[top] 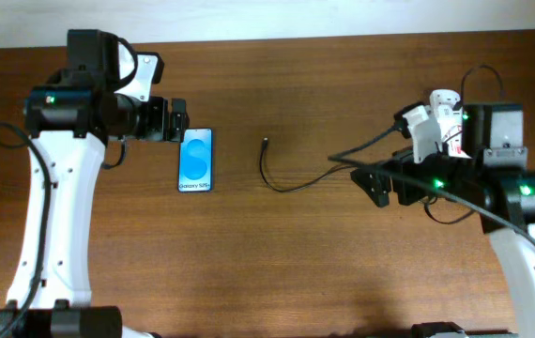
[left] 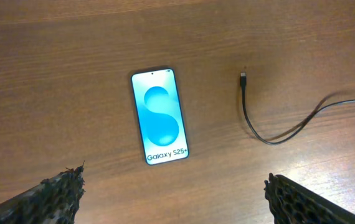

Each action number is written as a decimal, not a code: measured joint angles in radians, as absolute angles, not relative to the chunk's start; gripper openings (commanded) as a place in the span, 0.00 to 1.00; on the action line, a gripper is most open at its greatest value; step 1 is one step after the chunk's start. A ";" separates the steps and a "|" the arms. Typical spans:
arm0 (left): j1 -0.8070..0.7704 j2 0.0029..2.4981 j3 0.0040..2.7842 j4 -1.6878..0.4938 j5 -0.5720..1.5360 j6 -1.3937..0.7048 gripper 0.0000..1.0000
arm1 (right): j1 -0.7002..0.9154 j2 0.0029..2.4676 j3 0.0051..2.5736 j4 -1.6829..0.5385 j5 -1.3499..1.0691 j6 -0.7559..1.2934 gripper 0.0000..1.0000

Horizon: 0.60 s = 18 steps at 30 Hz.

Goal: Plug charger to phone and switch on socket
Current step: 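Move the left gripper toward the Galaxy phone on the table, then grasp the phone's top edge with the left gripper and lift it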

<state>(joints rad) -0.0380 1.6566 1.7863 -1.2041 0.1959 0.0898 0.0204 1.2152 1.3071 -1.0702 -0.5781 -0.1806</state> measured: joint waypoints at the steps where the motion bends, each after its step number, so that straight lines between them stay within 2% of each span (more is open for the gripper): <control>1: -0.041 1.671 1.786 -1.198 0.196 0.089 0.99 | 0.020 1.231 1.307 -1.065 -0.599 -0.180 0.98; 7: -0.096 1.946 1.798 -1.117 0.051 -0.103 0.99 | 0.020 1.264 1.308 -1.062 -0.638 -0.179 0.98; 18: -0.144 2.214 1.798 -1.056 0.002 -0.178 0.99 | 0.020 1.264 1.308 -1.067 -0.638 -0.179 0.98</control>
